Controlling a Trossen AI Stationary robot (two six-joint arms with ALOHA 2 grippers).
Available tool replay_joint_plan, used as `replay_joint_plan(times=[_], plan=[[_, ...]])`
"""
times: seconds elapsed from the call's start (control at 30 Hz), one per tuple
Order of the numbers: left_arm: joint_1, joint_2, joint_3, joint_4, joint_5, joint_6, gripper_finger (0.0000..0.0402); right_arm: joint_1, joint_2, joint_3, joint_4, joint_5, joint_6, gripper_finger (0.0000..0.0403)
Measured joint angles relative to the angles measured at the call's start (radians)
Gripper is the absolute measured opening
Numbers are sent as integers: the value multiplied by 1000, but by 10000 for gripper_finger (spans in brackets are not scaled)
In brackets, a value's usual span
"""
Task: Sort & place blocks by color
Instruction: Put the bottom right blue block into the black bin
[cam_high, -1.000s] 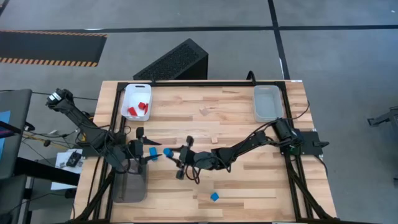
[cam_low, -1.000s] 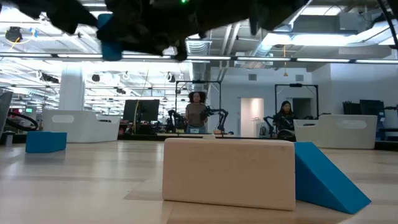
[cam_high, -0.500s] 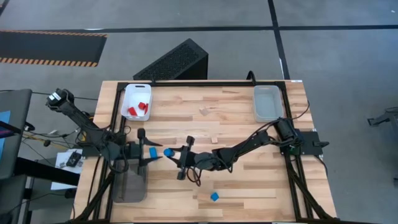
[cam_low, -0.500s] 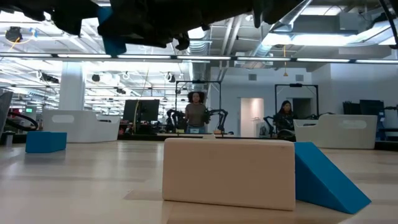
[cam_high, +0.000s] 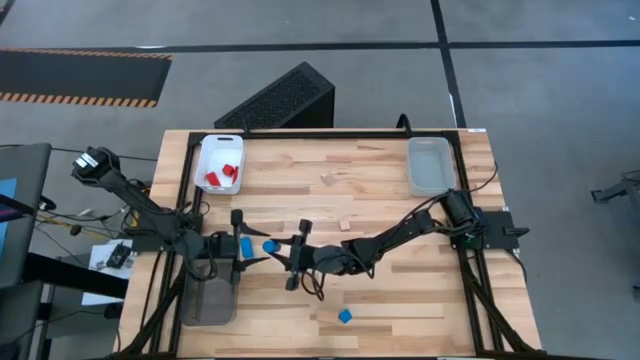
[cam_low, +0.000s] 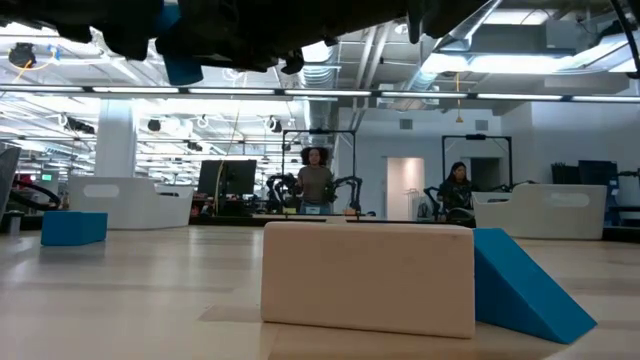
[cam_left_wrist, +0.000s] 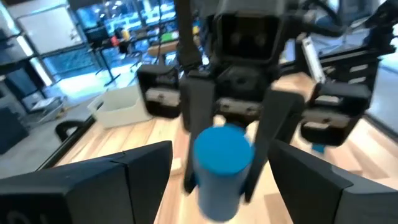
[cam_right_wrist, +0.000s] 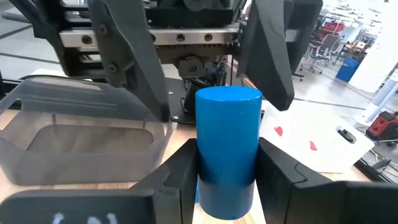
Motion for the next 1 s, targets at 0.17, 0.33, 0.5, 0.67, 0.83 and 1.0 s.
replay_joint_plan(times=[0.17,0.33,0.5,0.67,0.83,1.0], plan=[[0,3,0,16,15,15,237,0,0,0,-1,-1,0,141],[4,2,0,16,13,12,205,0,0,0,0,-1,-6,140],[36,2,0,15,27,-31,189,0,0,0,1,-19,-21,141],[73,2,0,16,103,-44,195,-2,0,0,6,-29,-25,143],[108,9,0,24,171,-53,184,-2,0,0,11,-37,-25,140],[134,25,1,29,206,-74,149,-3,1,0,13,-34,-25,145]])
